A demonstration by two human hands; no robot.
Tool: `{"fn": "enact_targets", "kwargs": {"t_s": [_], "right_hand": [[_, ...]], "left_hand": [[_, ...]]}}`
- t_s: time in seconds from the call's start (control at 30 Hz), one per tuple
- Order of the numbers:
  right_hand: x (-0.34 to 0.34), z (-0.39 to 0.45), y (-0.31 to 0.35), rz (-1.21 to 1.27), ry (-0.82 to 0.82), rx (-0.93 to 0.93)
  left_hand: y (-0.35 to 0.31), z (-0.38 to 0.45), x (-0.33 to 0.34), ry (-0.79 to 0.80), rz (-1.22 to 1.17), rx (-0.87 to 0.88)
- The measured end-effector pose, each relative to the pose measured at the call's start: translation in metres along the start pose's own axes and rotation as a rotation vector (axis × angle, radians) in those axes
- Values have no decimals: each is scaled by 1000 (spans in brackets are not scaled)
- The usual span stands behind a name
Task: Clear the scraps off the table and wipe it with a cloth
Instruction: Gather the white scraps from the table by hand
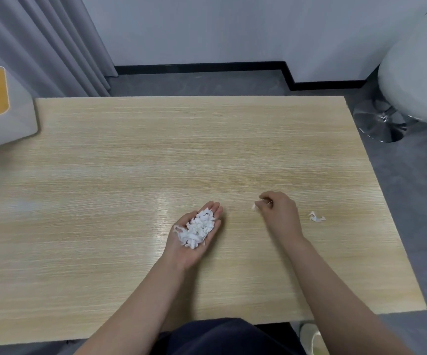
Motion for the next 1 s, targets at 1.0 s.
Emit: {"fn": "enact_targets", "kwargs": {"t_s": [1.0], "right_hand": [[-23,-1,27,169,-97,-152]], "left_hand": [[28,6,24,11,84,-61]]}}
Point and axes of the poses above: each hand's wrist, its own z-axis towards the middle knuckle, its own x-axis out of the palm, y = z × x, the point moved 3 cm from there along z, towards the middle knuckle, and after that the axes turned 13 degrees about -y, right-handed, at the moved point
